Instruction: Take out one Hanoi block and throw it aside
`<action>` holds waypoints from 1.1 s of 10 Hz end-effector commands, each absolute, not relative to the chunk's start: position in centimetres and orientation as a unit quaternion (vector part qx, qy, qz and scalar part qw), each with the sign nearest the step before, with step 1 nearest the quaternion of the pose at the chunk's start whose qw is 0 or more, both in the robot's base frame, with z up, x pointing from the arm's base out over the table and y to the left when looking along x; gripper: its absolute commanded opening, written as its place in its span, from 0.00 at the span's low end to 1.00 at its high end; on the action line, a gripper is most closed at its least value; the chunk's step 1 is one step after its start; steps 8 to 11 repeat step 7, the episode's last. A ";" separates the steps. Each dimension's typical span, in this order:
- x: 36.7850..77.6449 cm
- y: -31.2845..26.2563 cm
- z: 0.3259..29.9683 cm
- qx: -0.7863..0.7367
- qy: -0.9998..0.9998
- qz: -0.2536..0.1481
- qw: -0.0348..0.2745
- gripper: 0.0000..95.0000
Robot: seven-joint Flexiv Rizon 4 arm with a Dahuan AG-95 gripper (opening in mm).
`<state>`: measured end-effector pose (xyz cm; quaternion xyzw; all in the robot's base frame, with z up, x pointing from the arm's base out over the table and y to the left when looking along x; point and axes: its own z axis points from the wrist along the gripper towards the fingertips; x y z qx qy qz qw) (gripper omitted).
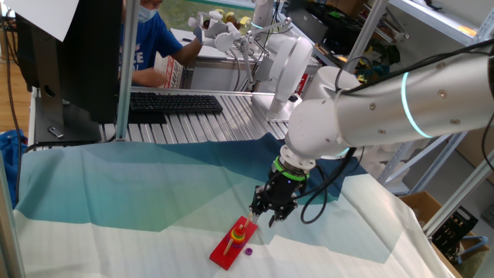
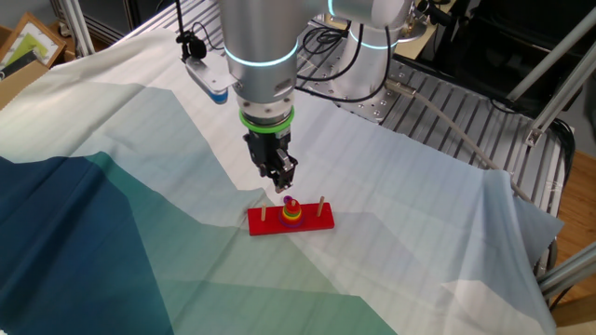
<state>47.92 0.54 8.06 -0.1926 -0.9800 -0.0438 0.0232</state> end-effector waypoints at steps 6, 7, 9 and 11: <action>48.0 0.6 8.0 -0.210 -0.976 -0.043 0.032 0.40; 48.0 0.6 8.0 -0.210 -0.976 -0.043 0.032 0.40; 48.0 0.6 8.0 -0.210 -0.976 -0.043 0.032 0.40; 48.0 0.6 8.0 -0.210 -0.976 -0.043 0.032 0.40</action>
